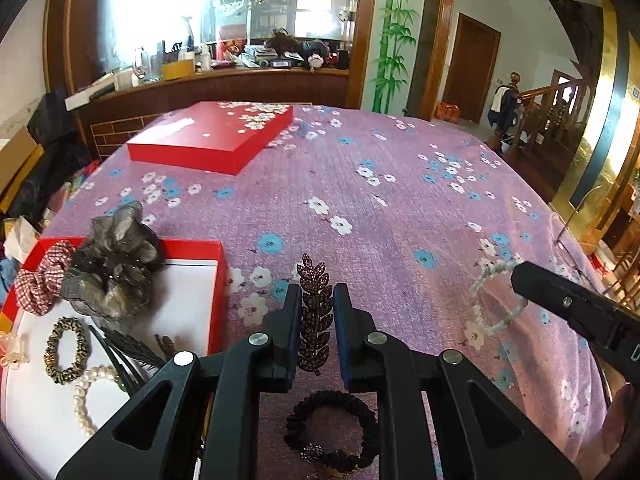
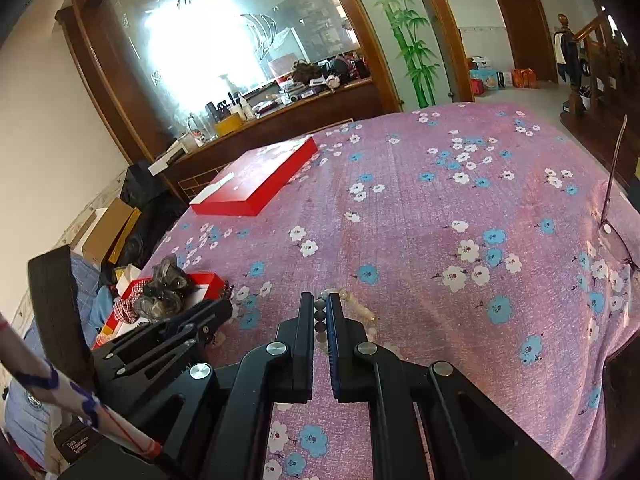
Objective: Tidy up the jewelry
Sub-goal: 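Carry the jade bracelet and leaf clip over the white tray with both grippers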
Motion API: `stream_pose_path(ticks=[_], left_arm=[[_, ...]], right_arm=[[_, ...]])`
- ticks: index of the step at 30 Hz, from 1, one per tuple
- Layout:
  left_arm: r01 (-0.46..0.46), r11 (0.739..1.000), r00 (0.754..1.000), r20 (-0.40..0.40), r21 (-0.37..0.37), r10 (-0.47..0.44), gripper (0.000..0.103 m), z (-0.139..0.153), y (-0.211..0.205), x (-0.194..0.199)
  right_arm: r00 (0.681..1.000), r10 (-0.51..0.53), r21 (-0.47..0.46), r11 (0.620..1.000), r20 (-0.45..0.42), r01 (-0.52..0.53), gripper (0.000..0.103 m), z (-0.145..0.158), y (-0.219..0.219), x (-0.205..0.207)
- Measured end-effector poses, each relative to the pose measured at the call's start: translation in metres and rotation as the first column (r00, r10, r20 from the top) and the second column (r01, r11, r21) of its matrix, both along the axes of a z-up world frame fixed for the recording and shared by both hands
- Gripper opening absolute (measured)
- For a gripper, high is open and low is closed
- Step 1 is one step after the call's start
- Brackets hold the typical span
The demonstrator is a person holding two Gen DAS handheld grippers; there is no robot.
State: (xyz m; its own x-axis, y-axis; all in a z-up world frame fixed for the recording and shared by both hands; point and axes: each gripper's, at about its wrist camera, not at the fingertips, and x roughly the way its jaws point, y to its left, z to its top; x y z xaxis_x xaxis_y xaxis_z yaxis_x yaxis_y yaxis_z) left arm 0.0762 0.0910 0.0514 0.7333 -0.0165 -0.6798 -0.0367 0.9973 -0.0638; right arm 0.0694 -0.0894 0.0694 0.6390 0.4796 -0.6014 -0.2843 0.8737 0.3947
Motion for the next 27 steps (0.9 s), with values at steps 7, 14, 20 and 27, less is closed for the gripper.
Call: stream_pose_path(ticks=[7,14,20,27], left_arm=[[-0.016,0.999,0.999,0.036,0.042,0.015,0.015,0.003,-0.004,-0.006],[-0.017,0.998,0.998,0.055,0.061,0.014,0.015,0.006,-0.007,-0.009],[-0.024,0.998,0.998,0.059,0.066,0.020,0.015,0.006,-0.007,-0.010],[-0.035,0.996,0.997,0.073,0.077,0.029,0.015,0.008,-0.006,-0.012]], right_arm=[[1.000,0.003,-0.002,1.000,0.004,-0.003,0.006,0.001,0.000,-0.001],[1.000,0.002,0.000,1.000,0.002,-0.002,0.006,0.000,-0.001,0.000],[1.000,0.008,0.004,1.000,0.007,-0.008,0.006,0.002,-0.001,-0.002],[1.000,0.012,0.007,1.000,0.010,-0.012,0.006,0.003,0.001,-0.003]])
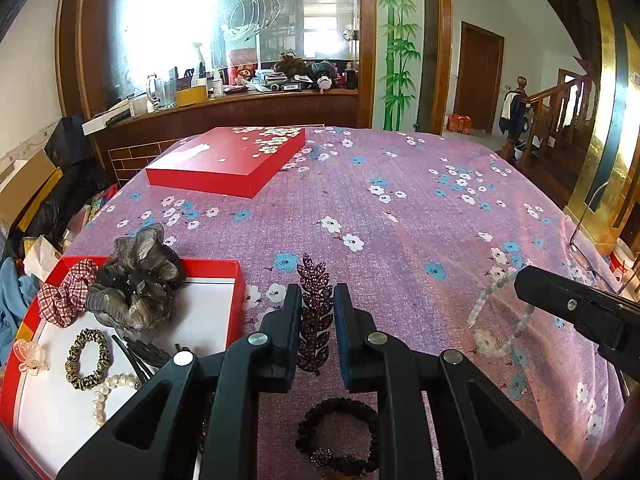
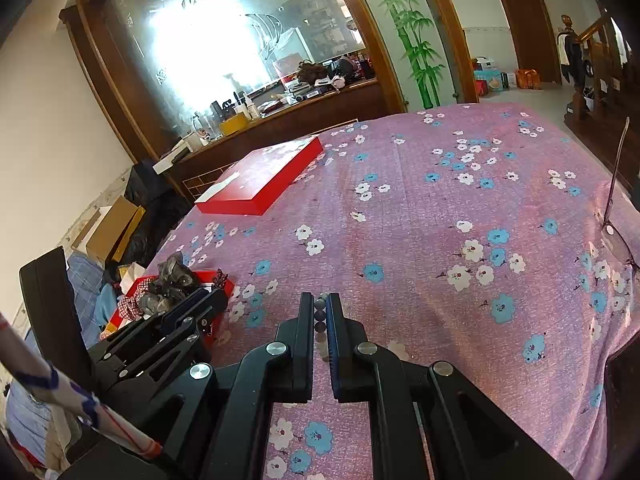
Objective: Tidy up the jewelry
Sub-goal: 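Carry the jade bracelet and leaf clip over the white tray with both grippers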
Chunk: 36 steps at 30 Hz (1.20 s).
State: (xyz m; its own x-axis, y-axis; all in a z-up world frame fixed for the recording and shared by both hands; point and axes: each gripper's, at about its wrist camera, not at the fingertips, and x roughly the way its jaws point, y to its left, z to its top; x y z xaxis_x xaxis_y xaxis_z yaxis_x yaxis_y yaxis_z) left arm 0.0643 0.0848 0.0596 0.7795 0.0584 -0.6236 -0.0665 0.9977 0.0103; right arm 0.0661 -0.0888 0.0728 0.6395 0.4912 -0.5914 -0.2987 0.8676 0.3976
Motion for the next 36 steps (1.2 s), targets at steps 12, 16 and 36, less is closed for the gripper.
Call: stream_pose_path(ticks=[12,16,36], left_arm=[[-0.001,0.999,1.000,0.030,0.040,0.000,0.015,0.003,-0.011,-0.006],[-0.025,0.998,0.999,0.046,0.051,0.023,0.015,0.012,-0.011,-0.020],[-0.210,0.977,0.969,0.140,0.029,0.204,0.016,0.044,0.058,-0.125]], right_arm=[[0.999,-0.007,-0.002,1.000,0.035,0.007,0.006,0.007,-0.001,-0.005],[0.999,-0.009,-0.005,1.000,0.036,0.009,0.006,0.006,-0.001,-0.004],[0.988,0.130,-0.010,0.991,0.081,-0.130,0.007,0.021,0.050,-0.056]])
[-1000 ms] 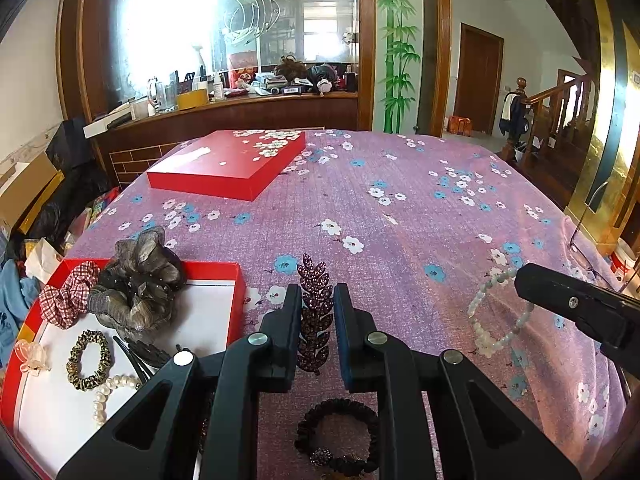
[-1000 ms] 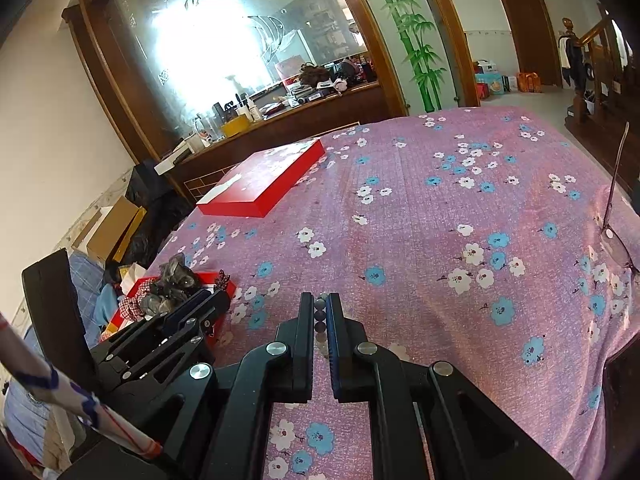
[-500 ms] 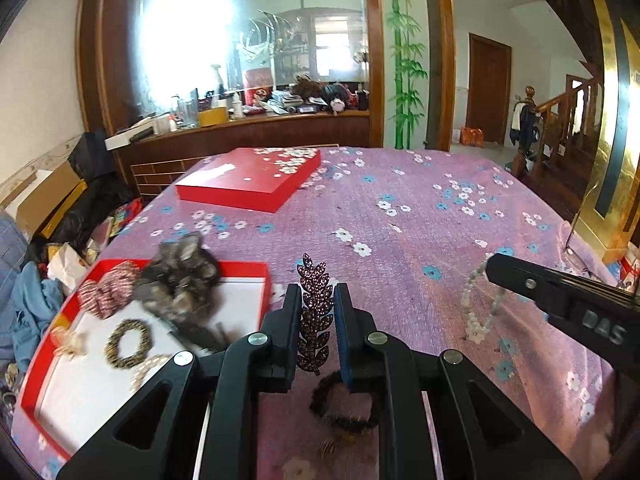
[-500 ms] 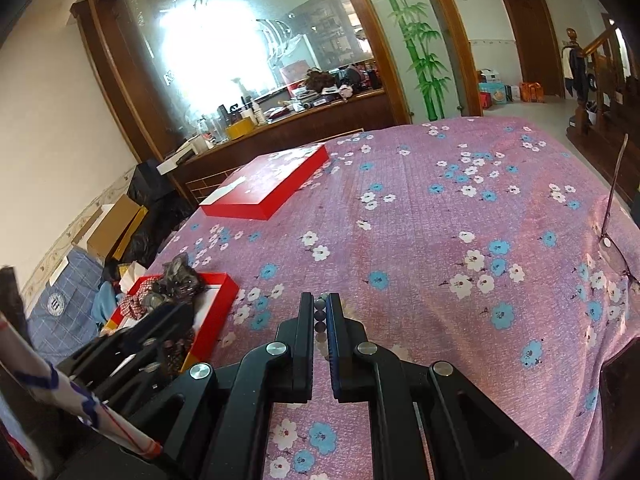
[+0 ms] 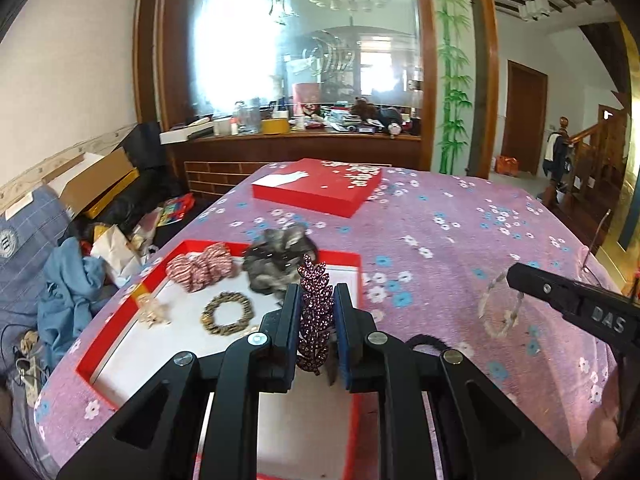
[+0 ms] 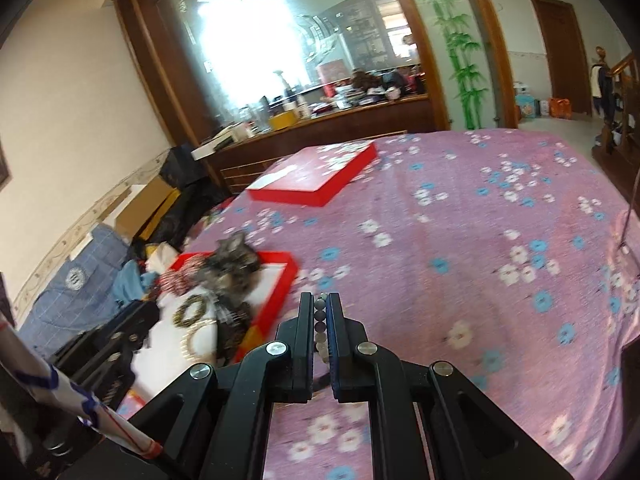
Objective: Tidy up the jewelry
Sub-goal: 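Carry the jade bracelet and leaf clip over the white tray with both grippers, then open both grippers to drop the jade bracelet and leaf clip into the tray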
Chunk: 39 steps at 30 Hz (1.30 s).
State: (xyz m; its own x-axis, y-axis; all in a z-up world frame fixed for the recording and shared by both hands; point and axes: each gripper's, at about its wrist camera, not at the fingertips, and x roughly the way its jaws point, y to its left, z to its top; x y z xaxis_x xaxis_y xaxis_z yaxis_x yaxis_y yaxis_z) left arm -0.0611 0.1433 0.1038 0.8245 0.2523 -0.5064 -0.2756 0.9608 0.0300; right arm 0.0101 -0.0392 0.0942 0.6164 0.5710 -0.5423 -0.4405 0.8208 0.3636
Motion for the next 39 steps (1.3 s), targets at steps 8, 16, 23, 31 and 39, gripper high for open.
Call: stream_pose_path(ticks=[8,16,23,31,39], left_arm=[[-0.047,0.998,0.999,0.009,-0.039,0.048,0.016,-0.008,0.033,-0.015],[-0.098,0.991,0.995,-0.009,-0.089,0.097,0.016,-0.022,0.071,-0.026],[-0.176,0.973,0.982,-0.090,-0.150,0.164,0.016,-0.041,0.120,-0.031],[-0.222,0.949,0.966,-0.180,-0.224,0.183,0.017,-0.062,0.146,-0.026],[-0.246,0.947,0.963,-0.165,-0.205,0.214,0.061,-0.056,0.144,-0.031]], right_arm=[[0.995,0.099,-0.021,0.995,0.012,-0.099,0.007,0.011,0.045,-0.028],[0.983,0.182,-0.061,0.981,-0.009,-0.182,0.007,0.005,0.094,-0.044],[0.965,0.254,-0.091,0.962,-0.064,-0.259,0.007,-0.014,0.140,-0.052],[0.960,0.247,-0.161,0.950,-0.134,-0.267,0.008,-0.053,0.161,-0.046],[0.978,0.201,-0.185,0.961,-0.052,-0.208,0.034,-0.036,0.141,-0.053]])
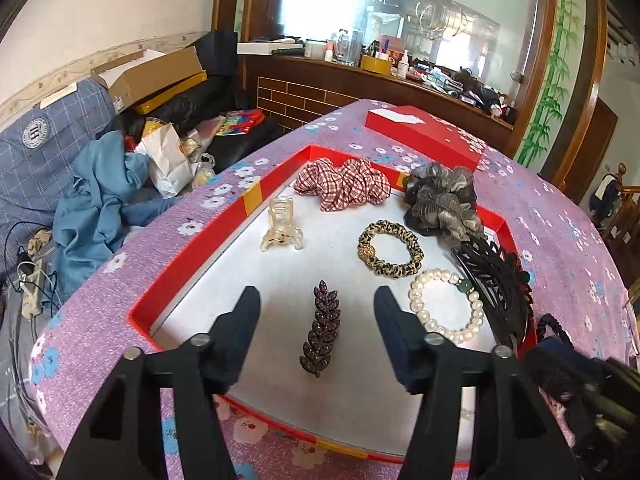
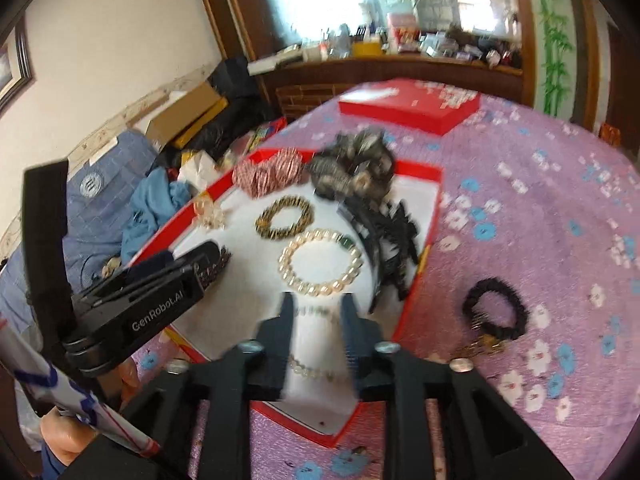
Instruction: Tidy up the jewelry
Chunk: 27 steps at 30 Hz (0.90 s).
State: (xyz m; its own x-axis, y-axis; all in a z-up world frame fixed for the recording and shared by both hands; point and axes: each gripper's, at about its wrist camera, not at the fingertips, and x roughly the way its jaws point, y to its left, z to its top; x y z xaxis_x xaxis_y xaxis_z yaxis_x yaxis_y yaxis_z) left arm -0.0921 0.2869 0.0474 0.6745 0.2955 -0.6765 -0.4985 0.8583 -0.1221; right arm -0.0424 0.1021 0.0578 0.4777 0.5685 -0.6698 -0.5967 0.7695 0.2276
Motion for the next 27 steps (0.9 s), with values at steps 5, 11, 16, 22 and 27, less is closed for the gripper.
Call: stream_pose_path(ticks=[5,11,16,22,27], left_arm=[[-0.030,0.999,0.999,0.017,0.023,0.030,0.077,0.016,-0.003,-0.017],[-0.149,0.949,0.989,0.034,0.277,0.145,0.103,0.043,-0.025,-0.062],[-0.190,0.903,0.981,0.037,0.385,0.190,0.103,0.045,-0.031,-0.089],[-0.204,0.868,0.972,-0.009,0.453,0.233,0.103,0.033,-0.030,-0.101],[-0.218,0.841,0.965,-0.020,0.496,0.262,0.103,0.033,-0.039,-0.102]], right_arm=[[0.991,-0.057,0.006,0.998,0.120,0.057,0.045,0.028,-0.023,-0.020],[0.930,-0.186,-0.062,0.974,0.318,0.216,0.092,0.051,-0.047,-0.069],[0.893,-0.159,-0.144,0.960,0.421,0.239,0.099,0.049,-0.045,-0.094],[0.888,-0.133,-0.207,0.947,0.440,0.245,0.099,0.036,-0.044,-0.100],[0.898,-0.117,-0.242,0.941,0.425,0.237,0.099,0.027,-0.046,-0.100]])
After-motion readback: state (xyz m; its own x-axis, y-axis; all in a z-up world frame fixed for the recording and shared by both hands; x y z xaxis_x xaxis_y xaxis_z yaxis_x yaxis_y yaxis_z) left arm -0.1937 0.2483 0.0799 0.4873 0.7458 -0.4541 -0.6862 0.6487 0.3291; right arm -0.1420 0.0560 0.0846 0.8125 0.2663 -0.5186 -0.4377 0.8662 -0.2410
